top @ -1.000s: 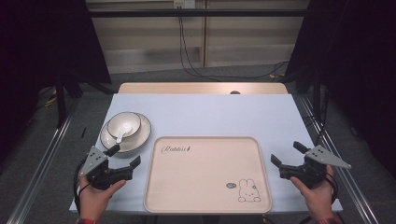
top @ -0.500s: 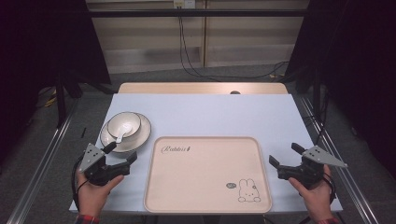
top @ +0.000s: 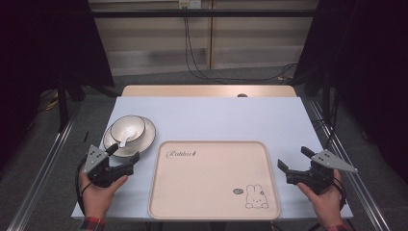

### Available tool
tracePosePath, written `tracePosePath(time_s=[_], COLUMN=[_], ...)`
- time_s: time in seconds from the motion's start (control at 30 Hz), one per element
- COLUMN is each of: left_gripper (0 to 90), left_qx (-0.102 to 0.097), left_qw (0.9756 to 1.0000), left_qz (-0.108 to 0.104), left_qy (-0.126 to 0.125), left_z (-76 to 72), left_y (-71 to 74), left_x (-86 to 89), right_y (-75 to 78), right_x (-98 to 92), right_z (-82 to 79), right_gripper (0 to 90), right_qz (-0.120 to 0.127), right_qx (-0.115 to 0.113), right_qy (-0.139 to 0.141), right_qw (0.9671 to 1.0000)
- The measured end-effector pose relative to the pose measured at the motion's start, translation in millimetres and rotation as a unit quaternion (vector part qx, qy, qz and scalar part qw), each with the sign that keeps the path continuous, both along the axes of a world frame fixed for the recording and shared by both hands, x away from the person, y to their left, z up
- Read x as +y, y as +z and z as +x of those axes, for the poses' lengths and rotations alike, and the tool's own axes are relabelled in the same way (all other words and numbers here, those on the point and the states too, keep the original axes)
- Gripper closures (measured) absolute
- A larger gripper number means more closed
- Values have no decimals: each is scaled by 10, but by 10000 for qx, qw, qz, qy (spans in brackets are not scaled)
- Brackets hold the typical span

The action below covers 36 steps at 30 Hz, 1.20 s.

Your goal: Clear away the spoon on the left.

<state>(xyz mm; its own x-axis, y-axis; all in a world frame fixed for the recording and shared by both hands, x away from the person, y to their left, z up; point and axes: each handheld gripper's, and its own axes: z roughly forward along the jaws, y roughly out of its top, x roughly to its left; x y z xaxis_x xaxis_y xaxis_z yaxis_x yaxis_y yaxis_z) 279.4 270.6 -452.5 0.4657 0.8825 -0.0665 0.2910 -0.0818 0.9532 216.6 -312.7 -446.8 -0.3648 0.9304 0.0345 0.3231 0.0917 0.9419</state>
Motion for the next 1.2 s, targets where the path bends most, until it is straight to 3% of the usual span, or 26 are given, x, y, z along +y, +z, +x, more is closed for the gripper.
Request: tracePosePath(time_s=[0.27,0.53,0.83,0.9,1.0,1.2], left_gripper=[149,195,272,301,315,363], left_qx=[-26,20,64,51,42,50], left_qw=[9990,9976,9976,9975,9975,9974], left_qz=[76,78,122,211,140,237], left_qy=[443,695,683,676,691,674], left_z=[34,119,216,224,236,234], left_y=[-18,-43,-74,-74,-85,-88], left_x=[73,106,70,63,67,52], right_y=[10,16,14,16,13,13], right_x=[5,29,20,26,29,23], right_z=[-4,-6,-2,-5,-3,-4], right_gripper=[12,14,16,16,17,17], right_qz=[45,12,26,52,22,39], right_qx=[3,-13,-23,22,-11,-1], right_qy=[13,39,69,73,83,87], right_qw=[10000,10000,10000,10000,10000,10000])
